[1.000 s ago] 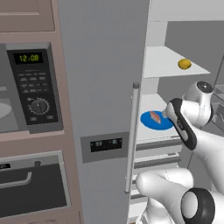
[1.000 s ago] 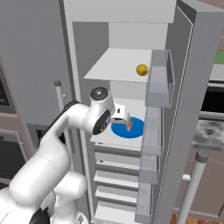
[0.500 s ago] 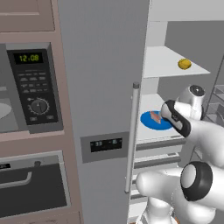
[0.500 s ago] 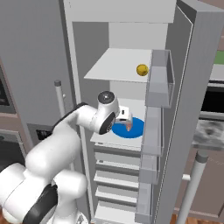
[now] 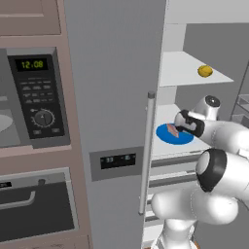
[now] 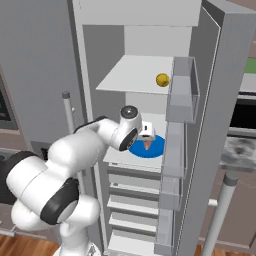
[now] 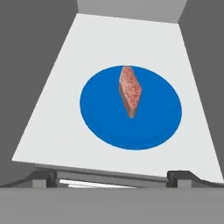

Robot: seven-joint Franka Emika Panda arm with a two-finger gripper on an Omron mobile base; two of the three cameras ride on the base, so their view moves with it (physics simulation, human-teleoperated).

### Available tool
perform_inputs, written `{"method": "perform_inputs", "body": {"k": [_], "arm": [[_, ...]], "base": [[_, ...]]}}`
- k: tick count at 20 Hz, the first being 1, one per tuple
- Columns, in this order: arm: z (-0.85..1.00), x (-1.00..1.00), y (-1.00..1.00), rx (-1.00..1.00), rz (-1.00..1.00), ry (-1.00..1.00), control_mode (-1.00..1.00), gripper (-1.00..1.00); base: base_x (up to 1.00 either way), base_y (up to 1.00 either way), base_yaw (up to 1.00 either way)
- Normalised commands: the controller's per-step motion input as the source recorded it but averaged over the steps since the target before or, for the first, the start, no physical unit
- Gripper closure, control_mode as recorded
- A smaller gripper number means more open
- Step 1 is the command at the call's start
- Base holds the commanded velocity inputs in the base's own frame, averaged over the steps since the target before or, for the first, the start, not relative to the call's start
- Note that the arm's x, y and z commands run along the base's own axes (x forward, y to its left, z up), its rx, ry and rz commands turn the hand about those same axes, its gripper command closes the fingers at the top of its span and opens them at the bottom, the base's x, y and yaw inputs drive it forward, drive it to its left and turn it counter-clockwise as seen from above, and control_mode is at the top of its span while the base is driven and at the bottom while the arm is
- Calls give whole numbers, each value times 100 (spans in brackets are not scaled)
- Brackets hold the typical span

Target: Transport the steak from the fridge to the microwave and turn on the microwave.

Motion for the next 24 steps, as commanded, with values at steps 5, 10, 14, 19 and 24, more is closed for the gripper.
{"method": "perform_inputs", "body": {"k": [5, 10, 14, 19, 24], "arm": [[-21, 42, -5, 0, 0, 4, -100, -100], [-22, 38, -8, 0, 0, 6, -100, -100], [-23, 31, -13, 0, 0, 2, -100, -100], [-26, 21, -8, 0, 1, 0, -100, -100], [-29, 19, -1, 0, 0, 0, -100, -100]], "base": [[0, 0, 0], [0, 0, 0], [0, 0, 0], [0, 0, 0], [0, 0, 0]]}}
